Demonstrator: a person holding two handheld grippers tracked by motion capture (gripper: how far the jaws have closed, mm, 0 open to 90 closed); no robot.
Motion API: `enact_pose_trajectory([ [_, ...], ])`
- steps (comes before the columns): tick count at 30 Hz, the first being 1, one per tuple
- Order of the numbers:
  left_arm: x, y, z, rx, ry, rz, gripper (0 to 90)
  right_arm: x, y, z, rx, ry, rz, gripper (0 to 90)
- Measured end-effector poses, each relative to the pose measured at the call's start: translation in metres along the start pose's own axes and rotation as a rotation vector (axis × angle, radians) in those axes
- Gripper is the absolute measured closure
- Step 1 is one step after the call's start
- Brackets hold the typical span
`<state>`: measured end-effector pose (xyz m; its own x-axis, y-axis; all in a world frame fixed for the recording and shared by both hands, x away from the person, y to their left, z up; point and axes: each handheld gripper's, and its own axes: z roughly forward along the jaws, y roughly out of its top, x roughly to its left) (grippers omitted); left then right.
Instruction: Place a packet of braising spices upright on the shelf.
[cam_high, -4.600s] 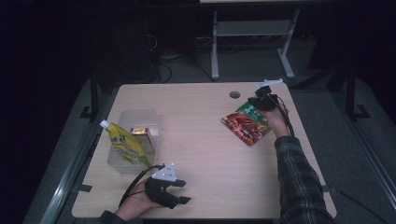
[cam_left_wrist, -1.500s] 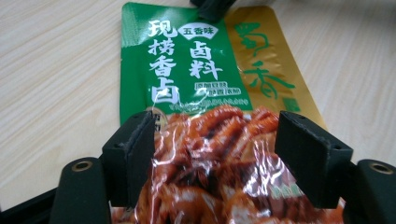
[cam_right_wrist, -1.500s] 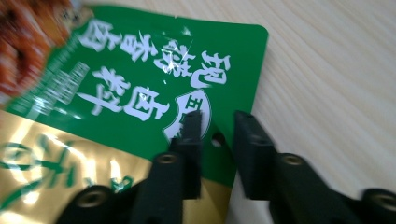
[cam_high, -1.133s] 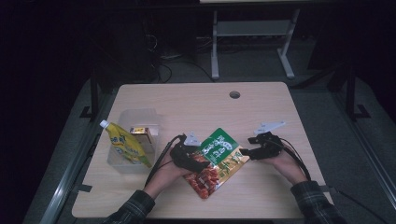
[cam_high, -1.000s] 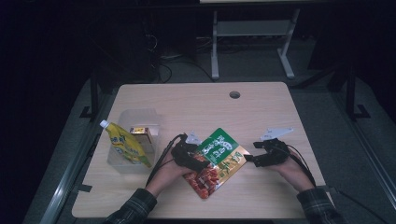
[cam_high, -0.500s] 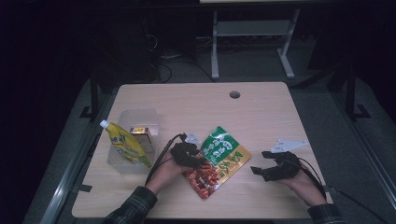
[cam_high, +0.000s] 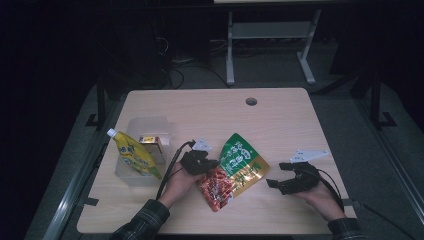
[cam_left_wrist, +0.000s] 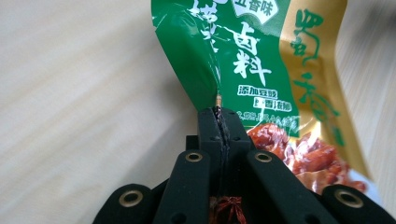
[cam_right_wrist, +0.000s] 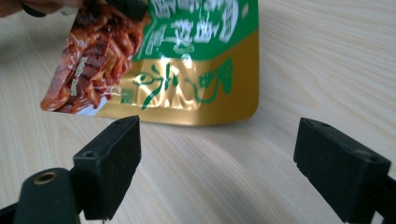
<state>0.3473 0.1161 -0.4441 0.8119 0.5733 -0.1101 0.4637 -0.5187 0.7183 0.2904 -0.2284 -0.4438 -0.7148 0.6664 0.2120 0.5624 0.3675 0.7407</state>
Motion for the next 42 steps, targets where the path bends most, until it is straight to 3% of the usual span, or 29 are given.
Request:
enact_pose_trajectory([
  [3,0.001,0.004,-0.011,-0.069,0.011,-0.011,89.6,0.001,0.002,0.002,-0.009,-0.007,0.001,14.6],
  [8,-0.001,0.009,-0.029,-0.188,0.004,-0.066,89.8,0.003,0.004,0.007,-0.039,0.022,0.017,16.5],
  [15,-0.004,0.014,-0.043,-0.267,-0.028,-0.091,89.9,0.012,0.019,0.018,-0.109,0.040,0.002,20.8],
  [18,-0.005,0.014,-0.046,-0.274,-0.038,-0.093,89.9,0.014,0.025,0.023,-0.160,0.060,0.014,23.8],
  [26,-0.006,0.015,-0.048,-0.296,-0.054,-0.099,89.9,0.016,0.031,0.042,-0.235,0.145,0.051,36.5],
  [29,-0.006,0.015,-0.048,-0.298,-0.054,-0.097,89.9,0.015,0.033,0.049,-0.254,0.209,0.067,50.4],
  [36,-0.008,0.015,-0.048,-0.294,-0.057,-0.093,89.9,0.013,0.032,0.050,-0.270,0.260,0.097,82.3],
  [42,-0.011,0.016,-0.046,-0.302,-0.065,-0.082,89.5,0.008,0.034,0.044,-0.277,0.285,0.112,88.9],
])
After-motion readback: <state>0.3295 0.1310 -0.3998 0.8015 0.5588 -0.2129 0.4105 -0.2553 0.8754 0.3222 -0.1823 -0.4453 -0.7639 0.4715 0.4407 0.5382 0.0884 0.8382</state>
